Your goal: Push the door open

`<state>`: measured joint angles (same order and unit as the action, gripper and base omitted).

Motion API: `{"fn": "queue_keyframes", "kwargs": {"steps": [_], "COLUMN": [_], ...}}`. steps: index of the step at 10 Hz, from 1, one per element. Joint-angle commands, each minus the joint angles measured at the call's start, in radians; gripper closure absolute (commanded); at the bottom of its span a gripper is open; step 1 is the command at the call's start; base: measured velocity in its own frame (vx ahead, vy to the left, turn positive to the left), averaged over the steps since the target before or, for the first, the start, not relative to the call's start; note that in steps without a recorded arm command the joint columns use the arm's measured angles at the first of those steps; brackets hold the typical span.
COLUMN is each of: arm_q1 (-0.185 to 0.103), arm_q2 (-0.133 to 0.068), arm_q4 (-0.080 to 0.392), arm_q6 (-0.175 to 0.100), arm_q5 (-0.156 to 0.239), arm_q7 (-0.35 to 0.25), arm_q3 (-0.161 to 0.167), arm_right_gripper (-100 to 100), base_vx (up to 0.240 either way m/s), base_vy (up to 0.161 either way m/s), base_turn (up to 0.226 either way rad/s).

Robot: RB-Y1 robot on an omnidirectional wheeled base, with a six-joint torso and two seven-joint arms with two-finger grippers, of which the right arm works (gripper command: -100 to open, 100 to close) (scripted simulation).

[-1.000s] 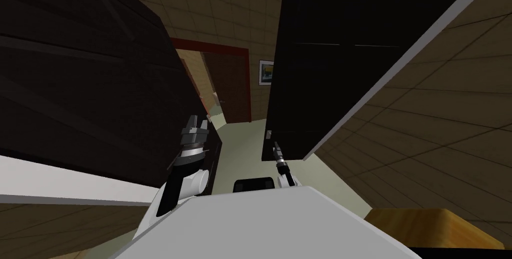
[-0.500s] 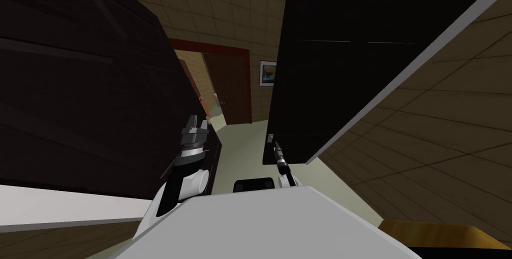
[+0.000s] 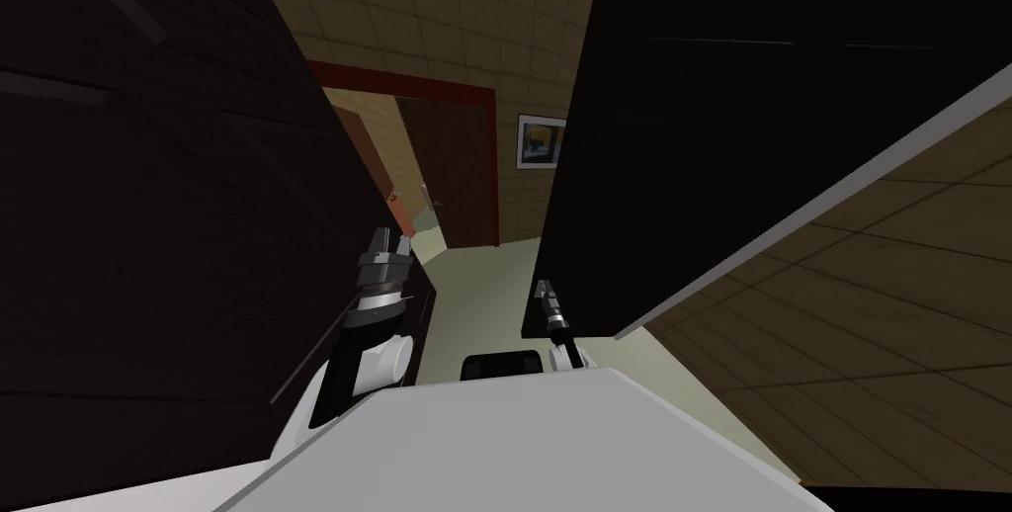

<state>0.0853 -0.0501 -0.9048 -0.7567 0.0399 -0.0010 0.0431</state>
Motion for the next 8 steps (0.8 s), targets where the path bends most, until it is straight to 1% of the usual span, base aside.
{"fn": "queue_keyframes", "kwargs": {"steps": [1,2,7,8], "arm_q1": [0.000,0.000,0.000,-0.001], "arm_q2": [0.000,0.000,0.000,-0.009], "arm_q4": [0.000,0.000,0.000,0.004], "arm_q6": [0.000,0.000,0.000,0.003], "arm_q5": [0.000,0.000,0.000,0.006], "arm_q7": [0.000,0.000,0.000,0.004], "arm_q3": [0.000,0.000,0.000,-0.012], "arm_right_gripper": [-100,100,100,100], "base_vx": [0.078,-0.017,-0.013,0.089], "base_vy": [-0.002,0.004,0.000,0.018], "base_turn": [-0.004,0.002,0.002,-0.030]}}
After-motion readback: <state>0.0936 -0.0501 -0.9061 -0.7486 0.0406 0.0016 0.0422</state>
